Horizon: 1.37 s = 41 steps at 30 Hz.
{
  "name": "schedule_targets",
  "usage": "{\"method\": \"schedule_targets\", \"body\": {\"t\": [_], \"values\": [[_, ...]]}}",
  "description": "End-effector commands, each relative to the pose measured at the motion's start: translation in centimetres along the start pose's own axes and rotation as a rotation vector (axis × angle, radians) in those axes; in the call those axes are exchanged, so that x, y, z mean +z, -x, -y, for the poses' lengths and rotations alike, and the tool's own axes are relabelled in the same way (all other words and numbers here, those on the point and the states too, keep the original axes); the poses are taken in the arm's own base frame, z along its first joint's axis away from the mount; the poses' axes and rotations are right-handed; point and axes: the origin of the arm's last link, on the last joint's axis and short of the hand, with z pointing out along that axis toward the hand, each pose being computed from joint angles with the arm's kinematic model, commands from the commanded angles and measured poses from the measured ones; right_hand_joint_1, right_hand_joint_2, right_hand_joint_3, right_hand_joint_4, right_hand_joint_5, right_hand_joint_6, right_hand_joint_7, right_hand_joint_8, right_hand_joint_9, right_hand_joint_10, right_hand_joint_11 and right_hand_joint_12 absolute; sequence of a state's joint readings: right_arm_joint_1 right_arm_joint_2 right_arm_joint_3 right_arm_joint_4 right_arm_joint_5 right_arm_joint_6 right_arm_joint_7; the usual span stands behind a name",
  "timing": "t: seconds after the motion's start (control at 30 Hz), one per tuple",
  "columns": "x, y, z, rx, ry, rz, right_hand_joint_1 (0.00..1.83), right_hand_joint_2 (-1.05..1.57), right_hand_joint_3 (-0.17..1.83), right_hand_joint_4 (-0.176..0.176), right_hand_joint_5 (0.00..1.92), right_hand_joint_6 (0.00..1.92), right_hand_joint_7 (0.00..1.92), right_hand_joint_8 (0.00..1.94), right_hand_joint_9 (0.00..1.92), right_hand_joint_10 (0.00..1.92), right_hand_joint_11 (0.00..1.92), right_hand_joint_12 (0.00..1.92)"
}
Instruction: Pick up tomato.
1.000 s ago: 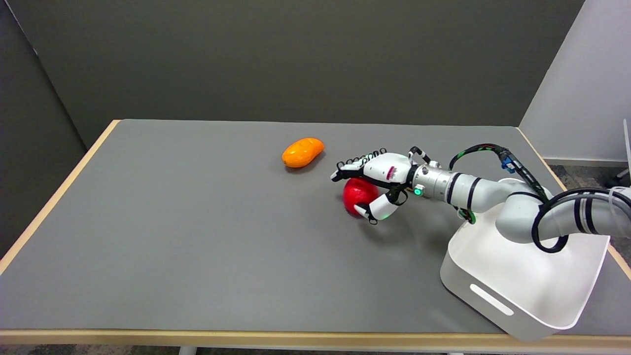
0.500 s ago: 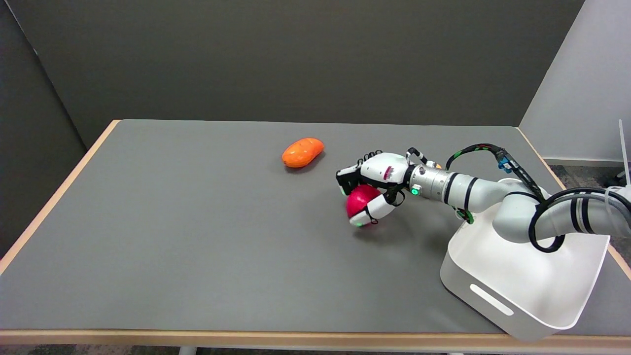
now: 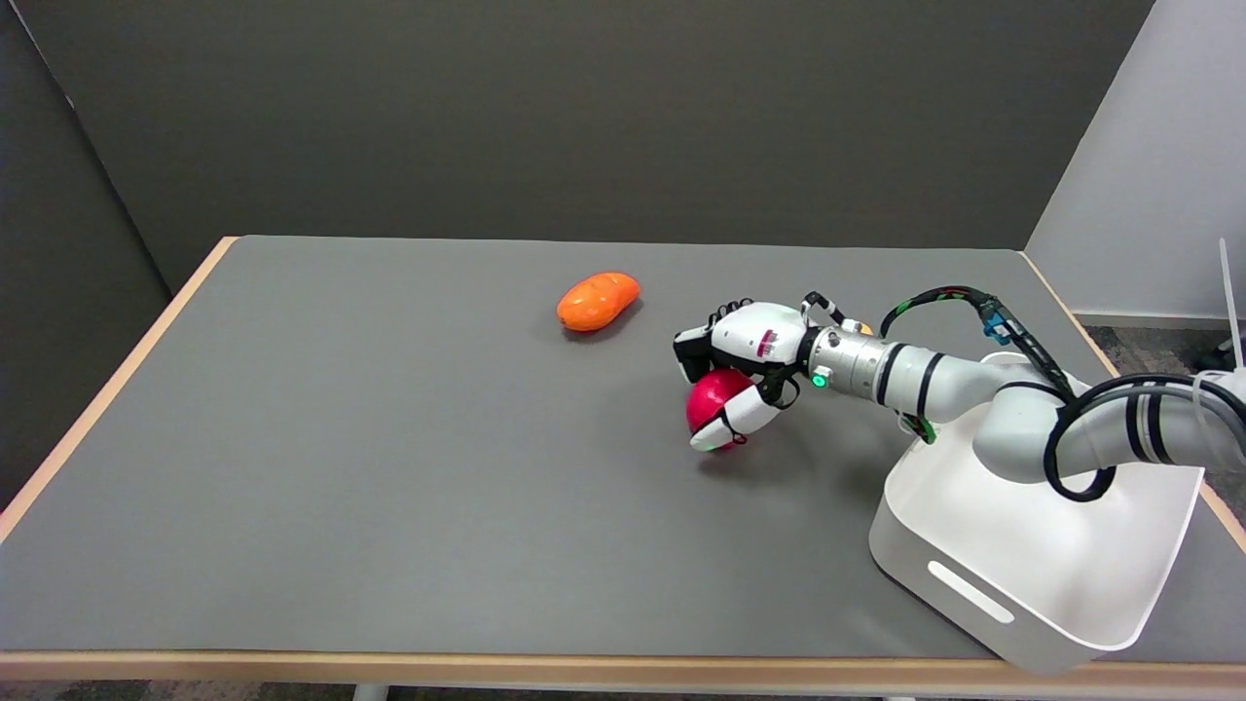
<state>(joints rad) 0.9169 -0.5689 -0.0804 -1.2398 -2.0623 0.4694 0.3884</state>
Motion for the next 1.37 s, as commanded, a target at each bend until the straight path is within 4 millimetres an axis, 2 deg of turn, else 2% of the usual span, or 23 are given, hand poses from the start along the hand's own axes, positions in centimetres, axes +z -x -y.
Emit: {"method": "schedule_targets", "body": {"t": [0.03, 0.3, 0.47, 0.53, 0.67, 0.73, 0.83, 0.93, 1.2, 1.37], "values": [[-0.1, -1.8, 0.1, 0.011, -0.017, -0.105, 1.33, 1.04, 0.43, -0.124, 0.58, 1.64, 0.76, 1.33, 0.80, 1.56, 0.90, 1.64], [-1.3, -6.7, 0.1, 0.065, -0.039, -0.331, 1.33, 1.01, 0.47, -0.122, 0.60, 1.63, 0.79, 1.32, 0.81, 1.54, 0.92, 1.68], [-2.9, -11.0, 0.3, 0.054, -0.063, -0.470, 1.34, 1.00, 0.50, -0.123, 0.61, 1.63, 0.79, 1.32, 0.82, 1.53, 0.93, 1.71], [-4.1, -13.0, -0.1, 0.030, -0.057, -0.532, 1.34, 0.99, 0.51, -0.122, 0.61, 1.62, 0.80, 1.31, 0.82, 1.53, 0.92, 1.70], [-6.2, -14.5, -1.0, -0.053, 0.017, -0.571, 1.34, 0.98, 0.52, -0.123, 0.62, 1.62, 0.81, 1.31, 0.82, 1.52, 0.92, 1.71], [-8.0, -15.1, -2.1, -0.097, 0.099, -0.592, 1.34, 0.98, 0.52, -0.123, 0.62, 1.62, 0.81, 1.30, 0.83, 1.52, 0.92, 1.72], [-10.6, -15.4, -3.6, -0.059, 0.191, -0.621, 1.34, 0.98, 0.52, -0.127, 0.62, 1.62, 0.81, 1.31, 0.83, 1.52, 0.94, 1.73], [-12.0, -14.9, -4.7, -0.030, 0.257, -0.655, 1.34, 0.99, 0.50, -0.124, 0.62, 1.62, 0.81, 1.31, 0.82, 1.52, 0.93, 1.74], [-15.7, -9.8, -11.0, 0.003, 0.616, -0.546, 1.34, 1.00, 0.46, -0.137, 0.63, 1.61, 0.83, 1.28, 0.83, 1.46, 0.95, 1.73], [-17.8, -6.4, -13.5, 0.065, 0.764, -0.504, 1.34, 1.01, 0.44, -0.137, 0.63, 1.61, 0.83, 1.28, 0.83, 1.45, 0.95, 1.73]]}}
